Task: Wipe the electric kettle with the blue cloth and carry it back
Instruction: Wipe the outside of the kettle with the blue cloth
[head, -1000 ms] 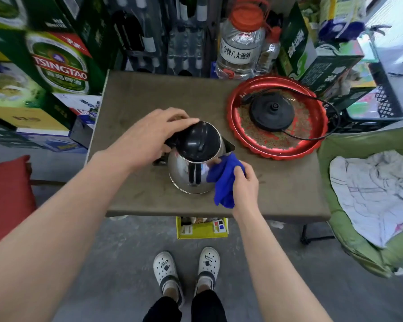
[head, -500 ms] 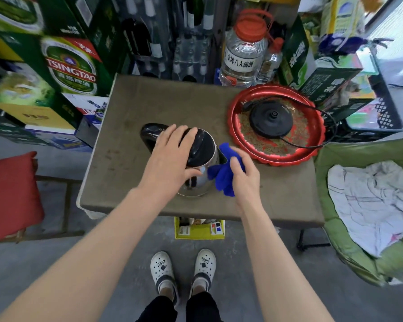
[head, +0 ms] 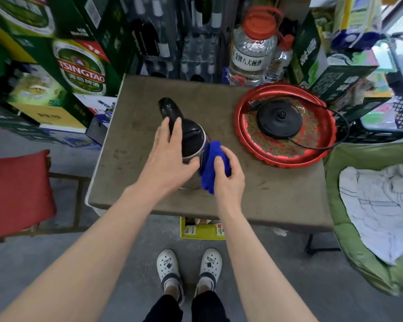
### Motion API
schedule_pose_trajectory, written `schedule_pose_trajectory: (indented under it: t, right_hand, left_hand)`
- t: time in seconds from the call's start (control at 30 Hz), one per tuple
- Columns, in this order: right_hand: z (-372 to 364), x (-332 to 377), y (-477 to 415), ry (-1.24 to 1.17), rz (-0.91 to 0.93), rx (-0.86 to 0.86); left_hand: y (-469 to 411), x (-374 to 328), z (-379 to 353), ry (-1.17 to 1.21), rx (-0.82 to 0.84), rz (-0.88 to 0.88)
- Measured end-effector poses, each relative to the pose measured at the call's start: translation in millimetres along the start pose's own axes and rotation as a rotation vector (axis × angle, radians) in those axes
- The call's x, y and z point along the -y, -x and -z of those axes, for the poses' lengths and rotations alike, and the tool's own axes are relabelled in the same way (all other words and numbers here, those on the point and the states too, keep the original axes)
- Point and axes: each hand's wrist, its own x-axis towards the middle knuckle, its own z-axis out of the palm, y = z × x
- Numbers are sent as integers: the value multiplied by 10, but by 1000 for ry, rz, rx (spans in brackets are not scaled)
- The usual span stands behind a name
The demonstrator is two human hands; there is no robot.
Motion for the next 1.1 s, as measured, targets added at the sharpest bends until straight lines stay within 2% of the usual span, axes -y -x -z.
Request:
schedule_pose_trajectory:
  t: [0.1,0.27,0.33,0.47,0.57,0.63,0.73,0.77,0.8,0.9,0.97,1.03,1.1]
  right_hand:
    - [-65,119,-191,41,104,40]
    - [44,-119,-372,173,-105,161]
    - [50,-157,-286,196,-95,143]
    - [-248,14,67,252,349,108]
    - [-558,94,99,370,534,171]
    - [-610,38,-67,393,478,192]
    - [-528,11,-248,331,123,159]
    - [-523,35,-207,337,78,144]
    - [-546,78,-114,362,115,132]
    - [-723,201,287,441,481,195]
    - [-791,175,422,495,626,273]
    - [-773,105,373,551,665,308]
    - [-700,19,210,518,517,280]
  left_hand:
    - [-41,-189,-206,16,-137,98]
    - [-73,-153,-225,-61,-140,105]
    - [-29,-44,-146,-78,-115,101]
    - [82,170,129,-104,-85,178]
    - [85,355,355,-46,-42,161]
    - [76,474,467,17,-12,171]
    - [162,512,503,65,19,152]
    - [206,508,492,70,21,143]
    - [244,516,485,68,18,141]
    - [315,628,536,64,-5,184]
    - [378,728,592,94,-33,227]
    - [451,788,634,124,-80,258]
    - [507,814,656,152,-85,271]
